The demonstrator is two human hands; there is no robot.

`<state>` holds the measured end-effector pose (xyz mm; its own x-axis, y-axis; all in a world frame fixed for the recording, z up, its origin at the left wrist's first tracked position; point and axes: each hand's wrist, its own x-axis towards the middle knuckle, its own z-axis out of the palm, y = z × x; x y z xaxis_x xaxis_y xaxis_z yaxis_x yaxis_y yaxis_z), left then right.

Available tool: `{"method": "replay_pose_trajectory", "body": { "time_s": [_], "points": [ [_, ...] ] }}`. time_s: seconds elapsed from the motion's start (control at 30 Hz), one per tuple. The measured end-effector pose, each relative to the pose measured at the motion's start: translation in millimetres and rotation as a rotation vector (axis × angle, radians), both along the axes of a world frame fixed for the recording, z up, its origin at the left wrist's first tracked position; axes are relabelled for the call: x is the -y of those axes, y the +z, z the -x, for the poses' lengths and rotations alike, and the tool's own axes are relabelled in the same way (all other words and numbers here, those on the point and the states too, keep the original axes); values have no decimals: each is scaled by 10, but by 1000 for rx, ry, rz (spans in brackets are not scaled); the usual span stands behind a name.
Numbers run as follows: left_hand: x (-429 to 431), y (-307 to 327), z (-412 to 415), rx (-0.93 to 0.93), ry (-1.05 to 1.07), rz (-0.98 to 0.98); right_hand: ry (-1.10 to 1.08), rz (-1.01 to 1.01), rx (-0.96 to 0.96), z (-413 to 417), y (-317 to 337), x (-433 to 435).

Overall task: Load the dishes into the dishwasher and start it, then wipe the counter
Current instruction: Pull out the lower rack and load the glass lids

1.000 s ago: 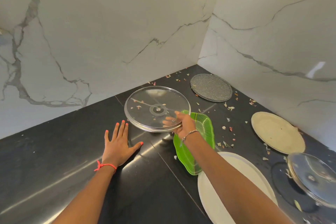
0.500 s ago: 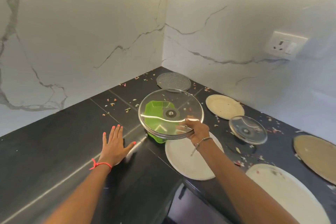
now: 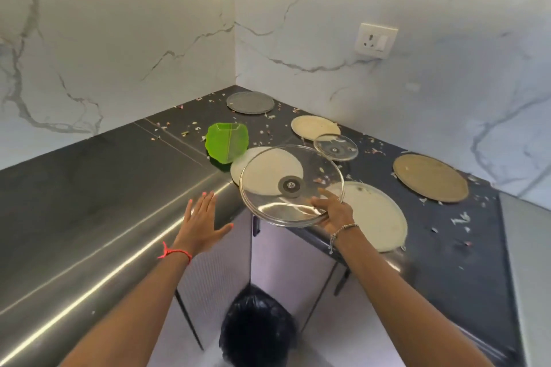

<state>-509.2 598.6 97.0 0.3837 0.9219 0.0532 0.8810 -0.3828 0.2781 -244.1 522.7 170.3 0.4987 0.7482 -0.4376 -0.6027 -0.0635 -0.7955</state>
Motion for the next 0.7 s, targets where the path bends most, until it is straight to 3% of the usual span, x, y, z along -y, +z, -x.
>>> {"method": "replay_pose_trajectory", "body": {
  "time_s": [0.2,0.7],
  "points": [
    [789,-22,-7,-107,-50,22,30,39,-48,-13,-167,826],
    [3023,-406,465,-89,-225,68,-144,142,-52,683,-776,3439]
  ]
}}
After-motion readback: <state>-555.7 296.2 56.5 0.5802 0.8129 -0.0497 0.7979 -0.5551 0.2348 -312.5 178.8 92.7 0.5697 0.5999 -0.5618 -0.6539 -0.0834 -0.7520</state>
